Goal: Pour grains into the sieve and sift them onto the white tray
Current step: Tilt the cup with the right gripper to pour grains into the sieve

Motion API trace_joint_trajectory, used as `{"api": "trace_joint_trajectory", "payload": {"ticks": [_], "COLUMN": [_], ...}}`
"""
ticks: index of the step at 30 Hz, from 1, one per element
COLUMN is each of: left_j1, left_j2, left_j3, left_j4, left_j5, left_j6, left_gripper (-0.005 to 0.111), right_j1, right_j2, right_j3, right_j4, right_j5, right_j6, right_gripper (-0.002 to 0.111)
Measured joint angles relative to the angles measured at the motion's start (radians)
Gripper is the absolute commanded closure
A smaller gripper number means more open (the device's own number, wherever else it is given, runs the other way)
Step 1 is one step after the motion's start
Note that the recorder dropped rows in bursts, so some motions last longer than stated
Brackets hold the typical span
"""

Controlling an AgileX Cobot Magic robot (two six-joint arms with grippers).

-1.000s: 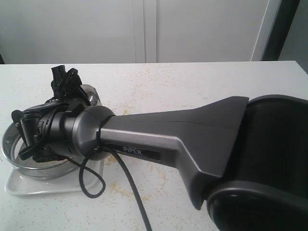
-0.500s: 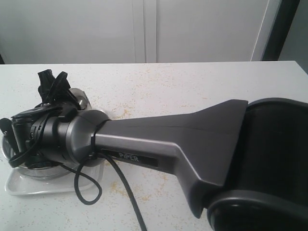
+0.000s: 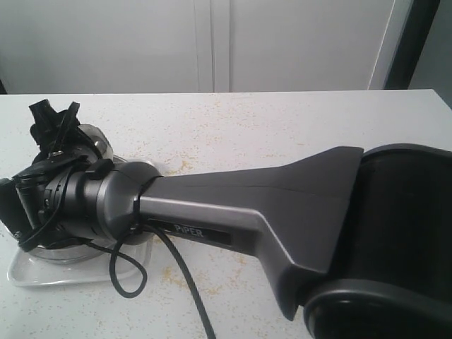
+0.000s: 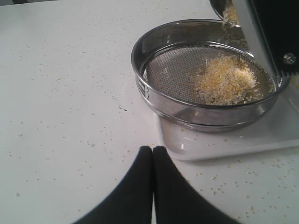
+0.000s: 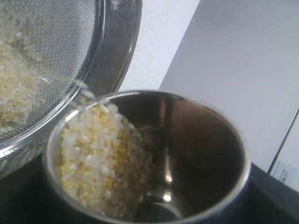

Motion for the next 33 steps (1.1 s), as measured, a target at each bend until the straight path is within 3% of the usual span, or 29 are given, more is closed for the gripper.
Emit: {"api": "trace_joint_trajectory", "payload": {"ticks": [33], "left_j1": [0.000], "left_j2": [0.000], "left_j3": [0.000], "left_j4": [0.000], "left_j5": [0.000], "left_j6": [0.000], "left_gripper": [0.107], "right_j1": [-0.027], "right_j2": [0.081], "right_j3": [0.000], "right_j4": [-0.332], "right_j5": [0.125], "right_j6": [0.018], "right_gripper": [0.108]}}
